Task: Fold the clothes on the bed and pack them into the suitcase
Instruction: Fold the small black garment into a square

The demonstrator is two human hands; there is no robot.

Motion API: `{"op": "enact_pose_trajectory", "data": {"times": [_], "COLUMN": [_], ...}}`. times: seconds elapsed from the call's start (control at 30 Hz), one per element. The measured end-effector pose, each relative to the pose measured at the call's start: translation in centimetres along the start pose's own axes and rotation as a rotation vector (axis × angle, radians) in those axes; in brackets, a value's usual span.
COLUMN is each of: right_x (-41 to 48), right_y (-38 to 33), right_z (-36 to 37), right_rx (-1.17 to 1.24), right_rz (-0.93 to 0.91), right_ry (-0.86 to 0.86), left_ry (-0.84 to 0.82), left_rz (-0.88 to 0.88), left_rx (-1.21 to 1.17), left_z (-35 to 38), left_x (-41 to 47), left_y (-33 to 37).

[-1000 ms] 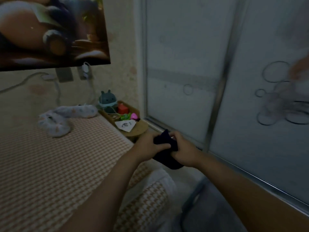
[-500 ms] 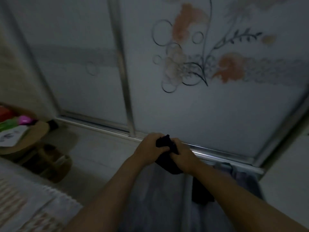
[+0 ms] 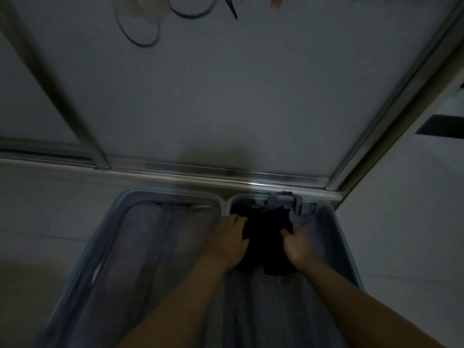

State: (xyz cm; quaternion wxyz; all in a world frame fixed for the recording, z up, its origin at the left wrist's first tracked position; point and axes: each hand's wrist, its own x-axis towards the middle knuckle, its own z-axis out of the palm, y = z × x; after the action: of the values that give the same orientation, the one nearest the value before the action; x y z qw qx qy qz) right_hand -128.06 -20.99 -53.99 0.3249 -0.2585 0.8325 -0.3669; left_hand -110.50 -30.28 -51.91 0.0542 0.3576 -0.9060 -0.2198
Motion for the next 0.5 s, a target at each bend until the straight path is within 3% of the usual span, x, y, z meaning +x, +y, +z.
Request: {"op": "enact_pose_trajectory", "data": {"times": [0.07, 0.17, 0.33, 0.43, 0.5], "right_x": [1.8, 3.4, 5.1, 4.1, 3.0], "right_y": [1.6, 2.4, 3.3, 4.4, 5.3], "right_z": [0.1, 0.3, 0.4, 1.0, 1.6], "right_rx": [0.008, -0.042, -0.063, -0.399, -0.659], "right_rz": [0.064, 0.009, -0.086, -0.319, -0.478], "right_ry": [0.016, 0.063, 0.150, 0.207, 0.057], "left_ry": [-0.117, -0.245, -0.248, -0.270, -0.269], "left_rz": [0.058, 0.076, 0.073, 0.076, 0.060], "left_rx": [0.116, 0.255, 0.406, 0.454, 0.429], "left_z": [2.5, 4.9, 6.1, 5.8, 5.7], "left_x": [0.4, 0.6, 1.6, 2.4, 2.9], "left_y": [-0.1, -0.5, -0.4, 0.1, 0.4]}}
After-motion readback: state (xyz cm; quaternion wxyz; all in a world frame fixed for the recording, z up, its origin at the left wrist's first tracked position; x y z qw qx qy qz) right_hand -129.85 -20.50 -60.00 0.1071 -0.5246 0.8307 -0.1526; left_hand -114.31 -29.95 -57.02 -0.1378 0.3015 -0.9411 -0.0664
